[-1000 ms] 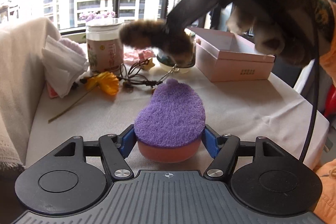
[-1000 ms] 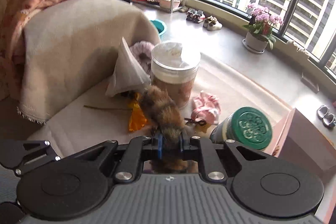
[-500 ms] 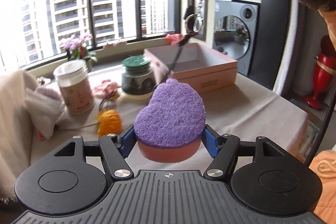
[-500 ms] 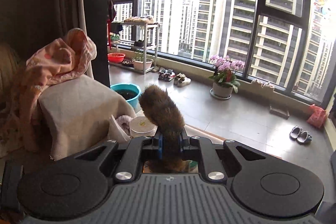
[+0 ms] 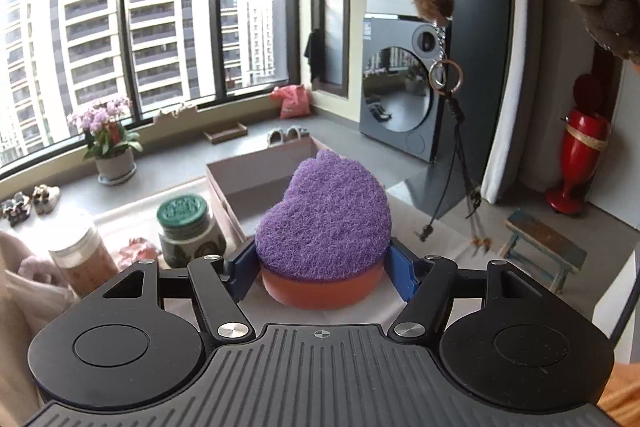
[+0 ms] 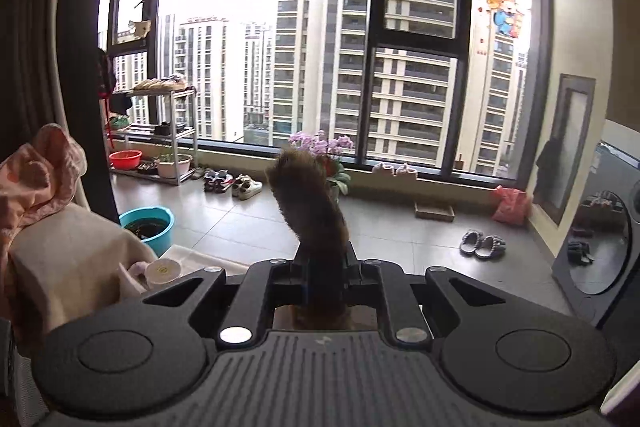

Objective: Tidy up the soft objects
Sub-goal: 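Carry the sponge and furry toy into the pink box with both grippers, then open both grippers to release the sponge and toy in the box, then grasp the orange artificial flower with the left gripper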

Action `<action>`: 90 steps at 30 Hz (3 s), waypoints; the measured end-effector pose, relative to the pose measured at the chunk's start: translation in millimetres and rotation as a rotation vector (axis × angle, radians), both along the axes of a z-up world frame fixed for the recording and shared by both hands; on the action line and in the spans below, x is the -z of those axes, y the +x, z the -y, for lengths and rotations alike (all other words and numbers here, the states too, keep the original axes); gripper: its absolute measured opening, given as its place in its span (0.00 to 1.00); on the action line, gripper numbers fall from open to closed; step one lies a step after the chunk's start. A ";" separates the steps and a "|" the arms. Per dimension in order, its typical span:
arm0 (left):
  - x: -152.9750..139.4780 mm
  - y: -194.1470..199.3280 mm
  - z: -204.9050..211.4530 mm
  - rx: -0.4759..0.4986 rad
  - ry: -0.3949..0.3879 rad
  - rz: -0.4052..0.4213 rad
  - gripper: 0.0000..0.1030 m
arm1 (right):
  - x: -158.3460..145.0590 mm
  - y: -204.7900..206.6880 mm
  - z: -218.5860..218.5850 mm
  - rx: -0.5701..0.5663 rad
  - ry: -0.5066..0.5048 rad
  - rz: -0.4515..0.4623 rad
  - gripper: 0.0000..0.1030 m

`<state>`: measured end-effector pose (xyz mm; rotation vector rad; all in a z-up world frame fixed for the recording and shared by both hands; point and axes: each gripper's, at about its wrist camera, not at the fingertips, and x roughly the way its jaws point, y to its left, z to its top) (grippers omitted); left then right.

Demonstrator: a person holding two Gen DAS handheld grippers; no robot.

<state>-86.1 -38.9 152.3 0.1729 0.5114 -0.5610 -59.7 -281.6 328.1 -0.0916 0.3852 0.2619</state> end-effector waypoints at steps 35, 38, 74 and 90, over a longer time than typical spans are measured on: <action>91.0 218.0 58.0 0.042 0.077 -0.069 0.67 | 277.4 248.7 -32.9 -0.081 0.045 -0.697 0.13; 79.7 204.2 45.5 0.027 0.022 -0.051 0.67 | 284.8 247.8 -38.2 -0.082 0.009 -0.687 0.14; 138.6 128.8 -118.5 -0.464 -0.070 -0.142 0.65 | 314.0 74.1 -127.4 -0.192 -0.037 -0.381 0.90; 142.7 107.7 -138.8 -0.460 -0.104 -0.154 0.18 | 324.0 69.6 -137.0 -0.212 -0.088 -0.365 1.00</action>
